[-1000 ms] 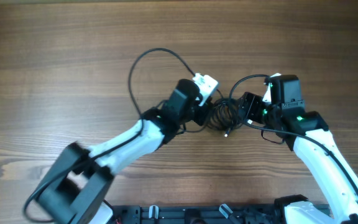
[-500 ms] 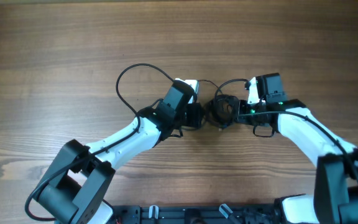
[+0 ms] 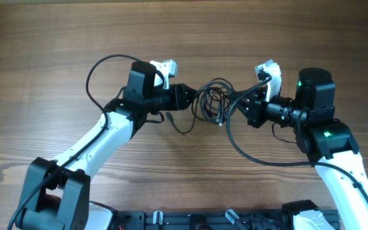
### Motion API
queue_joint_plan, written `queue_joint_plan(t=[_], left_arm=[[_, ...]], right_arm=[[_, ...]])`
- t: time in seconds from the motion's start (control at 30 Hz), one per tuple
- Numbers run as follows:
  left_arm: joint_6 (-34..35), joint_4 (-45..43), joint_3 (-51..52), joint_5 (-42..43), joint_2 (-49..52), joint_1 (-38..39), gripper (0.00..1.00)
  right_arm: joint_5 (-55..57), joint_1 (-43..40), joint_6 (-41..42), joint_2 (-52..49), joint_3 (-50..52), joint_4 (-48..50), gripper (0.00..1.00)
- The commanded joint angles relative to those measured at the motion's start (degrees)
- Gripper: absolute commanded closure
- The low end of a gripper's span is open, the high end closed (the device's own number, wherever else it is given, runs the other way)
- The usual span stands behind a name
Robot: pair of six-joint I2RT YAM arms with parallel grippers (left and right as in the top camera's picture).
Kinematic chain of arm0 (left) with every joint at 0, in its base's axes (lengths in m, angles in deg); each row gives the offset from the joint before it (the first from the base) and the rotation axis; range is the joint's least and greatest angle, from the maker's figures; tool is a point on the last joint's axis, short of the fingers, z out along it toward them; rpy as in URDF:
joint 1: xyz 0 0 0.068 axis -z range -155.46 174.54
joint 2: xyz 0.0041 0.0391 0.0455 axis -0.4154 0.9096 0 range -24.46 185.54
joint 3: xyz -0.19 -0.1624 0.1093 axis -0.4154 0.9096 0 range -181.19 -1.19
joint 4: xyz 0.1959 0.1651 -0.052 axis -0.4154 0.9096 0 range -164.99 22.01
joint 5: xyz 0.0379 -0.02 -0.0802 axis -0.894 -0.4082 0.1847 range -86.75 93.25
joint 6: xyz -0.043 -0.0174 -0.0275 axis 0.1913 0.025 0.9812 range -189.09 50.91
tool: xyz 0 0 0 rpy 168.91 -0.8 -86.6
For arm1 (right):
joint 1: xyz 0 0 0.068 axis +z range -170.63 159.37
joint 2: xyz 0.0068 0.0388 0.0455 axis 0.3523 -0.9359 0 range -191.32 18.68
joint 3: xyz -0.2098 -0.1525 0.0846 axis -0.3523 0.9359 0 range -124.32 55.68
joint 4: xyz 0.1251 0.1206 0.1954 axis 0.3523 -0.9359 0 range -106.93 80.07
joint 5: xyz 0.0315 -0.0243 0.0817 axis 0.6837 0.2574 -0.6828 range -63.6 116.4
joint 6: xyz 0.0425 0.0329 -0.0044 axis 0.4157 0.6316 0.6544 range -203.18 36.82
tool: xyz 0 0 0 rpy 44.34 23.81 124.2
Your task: Untangle cables
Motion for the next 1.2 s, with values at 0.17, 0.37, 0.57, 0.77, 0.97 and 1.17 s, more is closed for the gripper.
queue_joint_plan(t=[0.17,0.37,0.57,0.77,0.97,1.17], left_arm=[[-0.92,-14.86,0.02,24.83,-0.76,0.74,0.09],[-6.62,-2.29,0.04,24.92,-0.74,3.19,0.16],[-7.39,2.97,0.04,24.70,-0.74,3.28,0.40],[-7.37,3.19,0.04,13.29,-0.76,-4.92,0.96],[-7.41,10.49,0.04,13.44,-2.75,-18.53,0.96],[-7.41,9.73,0.04,32.24,-7.30,-24.37,0.96]], right_arm=[[-10.56,0.02,-2.54,-0.33,-1.07,1.66,0.96],[-10.54,0.02,-2.45,-0.33,-1.07,3.39,0.96],[-10.49,0.02,-1.01,-0.33,-1.07,5.09,0.96],[23.80,0.00,8.81,-0.35,-1.07,-6.32,0.96],[65.02,0.00,19.98,-2.58,-1.01,-20.94,0.94],[46.99,0.02,15.30,-6.49,-1.01,-14.97,0.92]])
